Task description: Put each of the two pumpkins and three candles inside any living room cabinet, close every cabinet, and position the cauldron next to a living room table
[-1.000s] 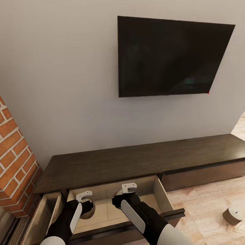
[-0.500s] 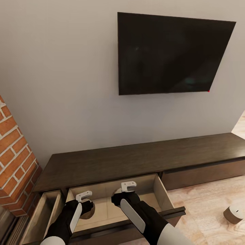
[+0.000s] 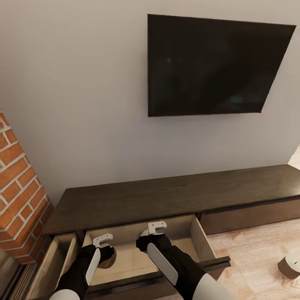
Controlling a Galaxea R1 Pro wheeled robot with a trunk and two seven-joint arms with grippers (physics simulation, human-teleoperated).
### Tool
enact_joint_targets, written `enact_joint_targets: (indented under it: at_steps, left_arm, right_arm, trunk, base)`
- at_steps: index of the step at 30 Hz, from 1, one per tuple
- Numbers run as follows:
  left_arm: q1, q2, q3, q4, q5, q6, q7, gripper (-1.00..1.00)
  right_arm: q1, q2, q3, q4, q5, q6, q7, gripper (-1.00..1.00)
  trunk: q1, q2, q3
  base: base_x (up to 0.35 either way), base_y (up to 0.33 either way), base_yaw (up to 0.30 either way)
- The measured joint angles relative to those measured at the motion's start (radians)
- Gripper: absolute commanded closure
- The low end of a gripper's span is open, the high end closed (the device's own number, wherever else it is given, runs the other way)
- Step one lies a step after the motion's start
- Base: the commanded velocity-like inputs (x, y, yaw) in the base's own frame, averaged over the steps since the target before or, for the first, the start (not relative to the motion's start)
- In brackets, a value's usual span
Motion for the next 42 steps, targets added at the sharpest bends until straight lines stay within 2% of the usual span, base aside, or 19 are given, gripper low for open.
enact_joint_targets:
  at_steps: [10, 18, 27, 33, 42]
  left_arm:
    - [0.0, -0.001, 0.0, 0.0, 0.0, 0.0, 0.0, 1.0]
    - [0.0, -0.002, 0.0, 0.0, 0.0, 0.0, 0.0, 1.0]
    - [0.0, -0.002, 0.0, 0.0, 0.0, 0.0, 0.0, 1.0]
    - [0.0, -0.001, 0.0, 0.0, 0.0, 0.0, 0.0, 1.0]
    - [0.0, -0.002, 0.0, 0.0, 0.0, 0.0, 0.0, 1.0]
  right_arm:
    - [0.0, 0.0, 0.0, 0.001, -0.001, 0.001, 0.005, 1.0]
    - [0.0, 0.0, 0.0, 0.004, -0.006, 0.009, 0.009, 1.0]
    - [0.0, 0.0, -0.001, 0.009, -0.013, 0.018, 0.009, 1.0]
    - [-0.001, 0.0, -0.006, 0.01, -0.013, 0.074, 0.007, 1.0]
    - [-0.01, 0.0, -0.014, 0.011, -0.01, 0.086, -0.003, 1.0]
  trunk:
    - [0.0, 0.0, 0.0]
    - [0.0, 0.0, 0.001]
    - [0.034, -0.063, -0.026]
    - [0.057, -0.105, -0.045]
    - [0.092, -0.168, -0.073]
  base:
    - [0.165, 0.0, 0.093]
    - [0.023, 0.0, 0.036]
    - [0.001, 0.0, 0.007]
    - [0.0, 0.0, 0.0]
    - [0.0, 0.0, 0.0]
